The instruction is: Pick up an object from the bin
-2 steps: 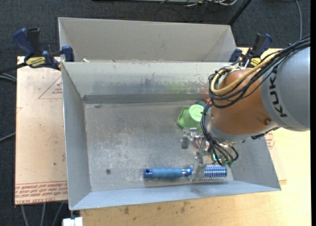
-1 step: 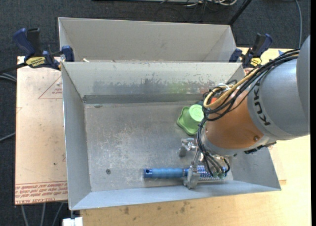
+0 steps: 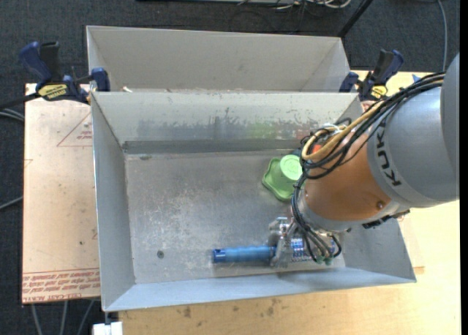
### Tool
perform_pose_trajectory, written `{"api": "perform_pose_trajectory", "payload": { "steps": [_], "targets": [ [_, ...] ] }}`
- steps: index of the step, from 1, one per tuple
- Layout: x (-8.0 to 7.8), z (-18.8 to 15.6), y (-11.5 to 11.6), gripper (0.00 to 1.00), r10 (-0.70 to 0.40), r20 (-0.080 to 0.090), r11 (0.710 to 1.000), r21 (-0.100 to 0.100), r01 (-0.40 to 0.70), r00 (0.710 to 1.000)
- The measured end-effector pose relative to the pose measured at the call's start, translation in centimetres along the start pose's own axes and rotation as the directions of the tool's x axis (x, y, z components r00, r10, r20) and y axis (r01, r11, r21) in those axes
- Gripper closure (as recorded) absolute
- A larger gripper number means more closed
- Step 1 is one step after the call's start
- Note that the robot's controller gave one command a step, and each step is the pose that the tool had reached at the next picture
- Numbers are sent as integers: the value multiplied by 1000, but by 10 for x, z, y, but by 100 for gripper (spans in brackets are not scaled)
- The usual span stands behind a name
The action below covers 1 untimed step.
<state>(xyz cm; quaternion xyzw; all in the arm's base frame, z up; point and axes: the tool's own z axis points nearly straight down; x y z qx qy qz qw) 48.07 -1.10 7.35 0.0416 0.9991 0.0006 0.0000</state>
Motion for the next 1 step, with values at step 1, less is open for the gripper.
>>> {"api": "perform_pose_trajectory", "payload": {
  "steps": [1],
  "targets": [
    [-6, -160, 34, 100, 52, 8, 999, -1, -52, 999]
  ]
}}
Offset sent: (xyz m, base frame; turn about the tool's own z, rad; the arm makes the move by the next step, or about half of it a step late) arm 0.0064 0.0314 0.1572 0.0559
